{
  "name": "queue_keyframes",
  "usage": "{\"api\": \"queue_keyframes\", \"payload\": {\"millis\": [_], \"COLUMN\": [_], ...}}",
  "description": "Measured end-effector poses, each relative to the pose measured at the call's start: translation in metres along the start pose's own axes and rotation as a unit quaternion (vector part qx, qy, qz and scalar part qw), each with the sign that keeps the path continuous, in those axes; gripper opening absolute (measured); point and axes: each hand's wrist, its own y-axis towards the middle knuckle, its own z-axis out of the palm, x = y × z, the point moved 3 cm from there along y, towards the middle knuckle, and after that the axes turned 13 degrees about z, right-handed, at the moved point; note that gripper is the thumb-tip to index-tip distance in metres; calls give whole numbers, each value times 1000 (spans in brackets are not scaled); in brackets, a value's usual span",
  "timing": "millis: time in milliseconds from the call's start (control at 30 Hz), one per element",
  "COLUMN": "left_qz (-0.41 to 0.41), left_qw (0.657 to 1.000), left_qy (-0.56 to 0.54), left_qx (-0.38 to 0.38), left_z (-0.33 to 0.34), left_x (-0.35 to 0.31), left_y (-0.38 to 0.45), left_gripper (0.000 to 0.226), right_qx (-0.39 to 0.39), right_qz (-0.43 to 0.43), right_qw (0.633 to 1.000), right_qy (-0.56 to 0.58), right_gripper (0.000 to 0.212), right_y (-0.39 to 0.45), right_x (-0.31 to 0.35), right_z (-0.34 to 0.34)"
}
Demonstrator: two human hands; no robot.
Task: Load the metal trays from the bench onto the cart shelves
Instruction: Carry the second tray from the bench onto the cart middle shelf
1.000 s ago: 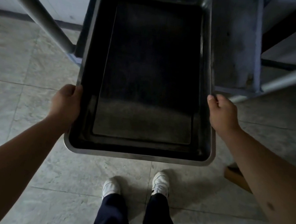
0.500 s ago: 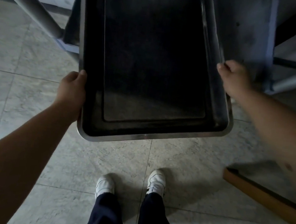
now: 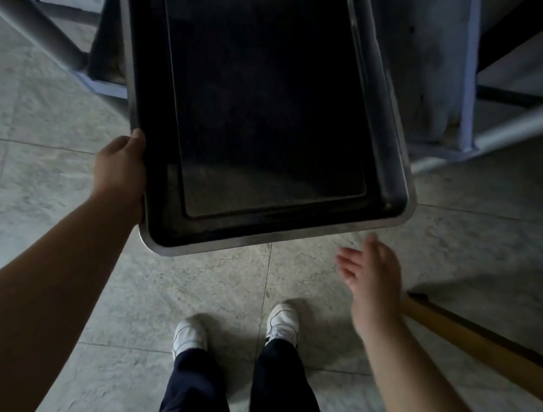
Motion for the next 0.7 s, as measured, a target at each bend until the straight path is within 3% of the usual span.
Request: {"api": "queue_keyframes", "payload": {"millis": [167,300,533,700], "left_qz": [-9,1,-41,-32], "left_qw": [1000,999,979,972], "left_qy": [-9,-34,-186,-183], "left_qx": [-17,-19,65,143], "left_z": [16,46,82,86], "left_x": [2,11,17,0], "left_y": [-23,-48,-72,-78], "left_gripper": [34,34,29,24], "right_qx": [49,25,19,35], "right_qz": [-37,-29,-79,-60], "right_qw": [992,991,994,996], "right_qy": [107,128,79,63], "right_gripper": [9,2,16,23], "right_y": [6,40,105,135], "right_x": [24,47,105,133], "right_z": [30,14,-9,-15]}}
